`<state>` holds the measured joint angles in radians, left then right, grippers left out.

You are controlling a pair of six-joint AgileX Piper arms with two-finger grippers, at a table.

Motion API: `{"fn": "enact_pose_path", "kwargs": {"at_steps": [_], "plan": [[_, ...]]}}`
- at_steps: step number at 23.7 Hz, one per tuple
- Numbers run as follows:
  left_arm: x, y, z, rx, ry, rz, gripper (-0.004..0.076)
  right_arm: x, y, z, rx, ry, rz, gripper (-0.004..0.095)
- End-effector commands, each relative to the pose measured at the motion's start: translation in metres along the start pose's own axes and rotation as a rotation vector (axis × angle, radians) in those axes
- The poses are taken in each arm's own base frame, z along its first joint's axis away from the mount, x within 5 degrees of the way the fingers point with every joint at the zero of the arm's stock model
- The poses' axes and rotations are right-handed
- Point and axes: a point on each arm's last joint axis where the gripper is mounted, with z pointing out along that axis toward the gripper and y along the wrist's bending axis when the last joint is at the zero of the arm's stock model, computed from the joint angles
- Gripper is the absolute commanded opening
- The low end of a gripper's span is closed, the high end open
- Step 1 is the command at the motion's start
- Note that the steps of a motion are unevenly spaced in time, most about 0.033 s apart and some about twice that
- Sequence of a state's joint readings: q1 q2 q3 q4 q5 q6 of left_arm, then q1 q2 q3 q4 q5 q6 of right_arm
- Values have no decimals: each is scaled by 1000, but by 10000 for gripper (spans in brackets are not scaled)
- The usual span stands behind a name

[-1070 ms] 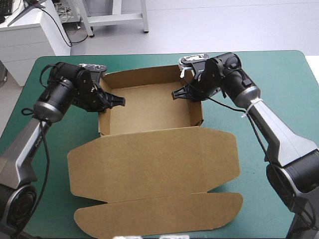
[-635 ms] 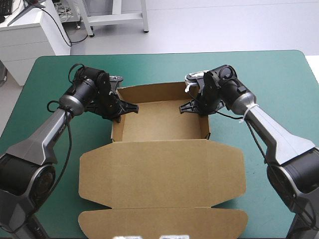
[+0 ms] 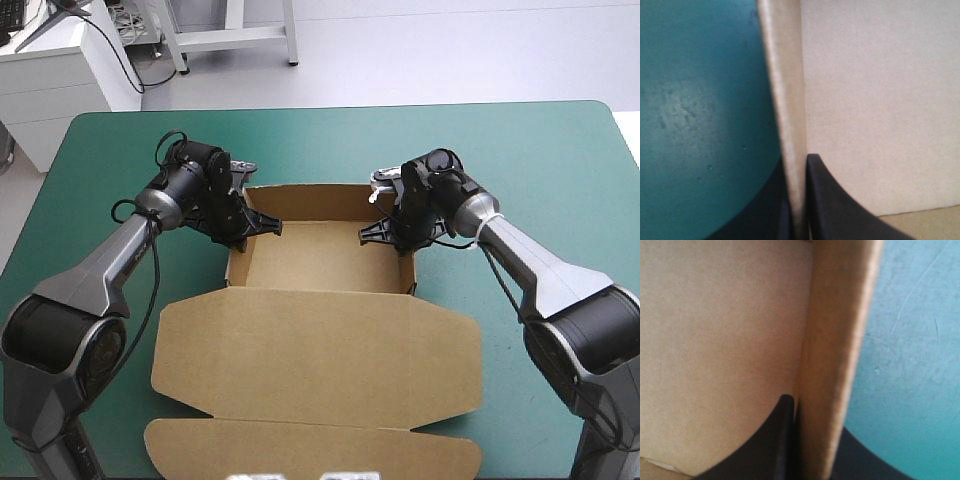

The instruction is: Fold the box

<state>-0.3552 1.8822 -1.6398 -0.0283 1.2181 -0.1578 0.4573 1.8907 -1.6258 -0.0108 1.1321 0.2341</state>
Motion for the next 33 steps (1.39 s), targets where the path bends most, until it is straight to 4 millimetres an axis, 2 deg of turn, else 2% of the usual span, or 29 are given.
{"fn": "enact_pose_path", "kwargs": {"at_steps": [1, 2, 3, 4, 5, 8, 15, 19, 23, 25, 27, 28, 29, 30, 31, 32, 33], "plan": [[-3, -2, -23, 4, -92, 75, 131, 2, -2, -27, 50, -42, -11, 342], [-3, -2, -23, 5, -92, 74, 186, 3, -5, -27, 73, -36, -14, 401], [-4, -2, -23, 6, -102, 75, 300, 4, -8, -27, 108, -22, -23, 470], [-4, -3, -23, 9, -108, 74, 368, 5, -9, -27, 126, -15, -17, 484], [-5, -3, -23, 12, -119, 73, 470, 6, -11, -27, 142, -4, -16, 487], [-7, -3, -23, 14, -136, 75, 587, 6, -11, -27, 146, -1, 12, 487], [-7, -3, -37, 10, -143, 78, 588, -10, -5, -59, 90, -110, 33, 487], [-12, -5, -65, 9, -164, 103, 588, -19, -4, -87, 75, -209, 32, 487], [-14, -10, -91, 69, -231, 97, 587, -19, -10, -115, 118, -294, -18, 487], [-12, -13, -103, 104, -260, 94, 567, -15, -13, -128, 138, -328, -22, 486], [-8, -13, -122, 109, -313, 97, 478, -9, -15, -144, 134, -366, -18, 486], [-2, -11, -139, 103, -357, 100, 367, -5, -16, -154, 124, -389, -9, 486], [2, -8, -150, 88, -390, 101, 300, -2, -17, -161, 118, -404, 2, 487], [12, -1, -174, 29, -461, 109, 154, 2, -17, -169, 106, -422, 13, 486], [17, 1, -183, 16, -486, 110, 95, 4, -18, -172, 101, -429, 16, 486], [31, 4, -205, 10, -544, 109, -5, 5, -18, -175, 97, -434, 17, 486], [39, 4, -215, 26, -567, 109, -6, 6, -18, -175, 96, -432, 19, 486]]}}
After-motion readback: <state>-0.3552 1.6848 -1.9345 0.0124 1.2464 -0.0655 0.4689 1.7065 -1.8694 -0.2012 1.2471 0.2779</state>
